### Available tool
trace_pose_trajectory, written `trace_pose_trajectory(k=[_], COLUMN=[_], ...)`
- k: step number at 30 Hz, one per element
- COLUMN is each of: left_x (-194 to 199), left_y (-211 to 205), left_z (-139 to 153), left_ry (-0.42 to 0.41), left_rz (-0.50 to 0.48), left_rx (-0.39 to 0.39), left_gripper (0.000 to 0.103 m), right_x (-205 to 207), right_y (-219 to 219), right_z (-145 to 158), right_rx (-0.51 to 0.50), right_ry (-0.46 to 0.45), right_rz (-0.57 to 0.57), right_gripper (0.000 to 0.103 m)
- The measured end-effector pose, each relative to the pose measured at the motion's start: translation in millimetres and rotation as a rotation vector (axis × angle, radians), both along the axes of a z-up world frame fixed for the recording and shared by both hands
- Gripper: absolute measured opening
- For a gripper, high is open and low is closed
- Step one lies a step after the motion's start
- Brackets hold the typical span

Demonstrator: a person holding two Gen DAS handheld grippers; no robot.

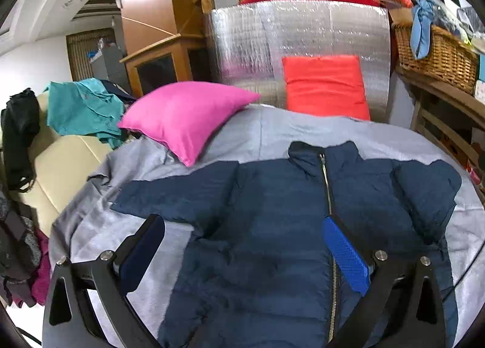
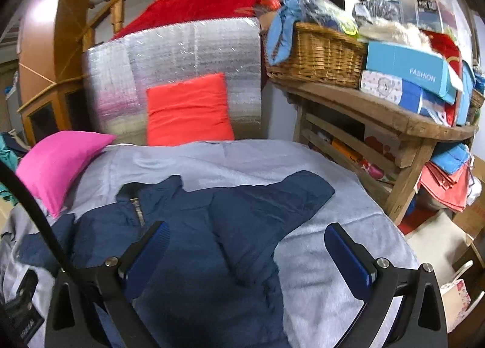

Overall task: Fold large clothes
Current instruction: 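Grasp the jacket sleeve nearest the right gripper with the right gripper, then fold the held sleeve across the jacket body with the right gripper, release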

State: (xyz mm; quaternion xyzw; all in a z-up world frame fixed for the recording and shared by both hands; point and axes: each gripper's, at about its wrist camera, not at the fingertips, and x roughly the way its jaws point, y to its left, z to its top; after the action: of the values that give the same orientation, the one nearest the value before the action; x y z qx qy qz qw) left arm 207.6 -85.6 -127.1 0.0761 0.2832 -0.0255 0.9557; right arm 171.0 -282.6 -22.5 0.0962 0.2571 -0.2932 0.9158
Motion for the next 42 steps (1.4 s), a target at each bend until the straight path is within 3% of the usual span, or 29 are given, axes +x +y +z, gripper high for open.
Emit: trace_pose_trajectory(k=[13, 18, 25, 28, 29, 30, 32, 36, 42], left_x=[38.6, 46.5, 54.2, 56.0, 56.2, 57.2, 60.9, 71.6, 87.9], left_y=[-25.6, -26.2, -23.2, -20.2, -19.9, -19.1, -16.7, -11.6, -4.8], left_z=[-31.4, -35.0, -41.8, -44.0, -45.0, -47.2, -53.3, -67.5, -79.5], left_ry=[0.084, 0.087, 0.096, 0.093, 0.092, 0.092, 0.101, 0.145, 0.225], left_rz=[-0.015, -0.011, 0.009, 0.014, 0.016, 0.016, 0.018, 0.019, 0.031], left_rx=[0.017, 0.025, 0.05, 0.06, 0.066, 0.074, 0.087, 0.103, 0.058], left_gripper=[0.103, 0.103, 0.103, 0.103, 0.103, 0.103, 0.103, 0.103, 0.103], right_x=[64.5, 77.6, 99.8, 108.3, 111.3, 114.9, 122.7, 114.3, 94.4], right_y=[-144.7, -192.1, -237.7, -242.2, -241.8, -241.1, -239.5, -229.5, -186.5], right_z=[-76.5, -108.3, -166.9, -181.5, -179.4, -178.0, -181.2, -169.2, -119.0], right_rx=[0.349, 0.52, 0.88, 0.926, 0.909, 0.904, 0.962, 0.927, 0.846], right_ry=[0.07, 0.054, -0.032, -0.084, -0.105, -0.109, -0.142, -0.19, -0.258], right_rz=[-0.059, -0.091, -0.093, -0.104, -0.1, -0.086, -0.025, -0.004, 0.16], right_gripper=[0.103, 0.103, 0.101, 0.098, 0.089, 0.069, 0.043, 0.027, 0.024])
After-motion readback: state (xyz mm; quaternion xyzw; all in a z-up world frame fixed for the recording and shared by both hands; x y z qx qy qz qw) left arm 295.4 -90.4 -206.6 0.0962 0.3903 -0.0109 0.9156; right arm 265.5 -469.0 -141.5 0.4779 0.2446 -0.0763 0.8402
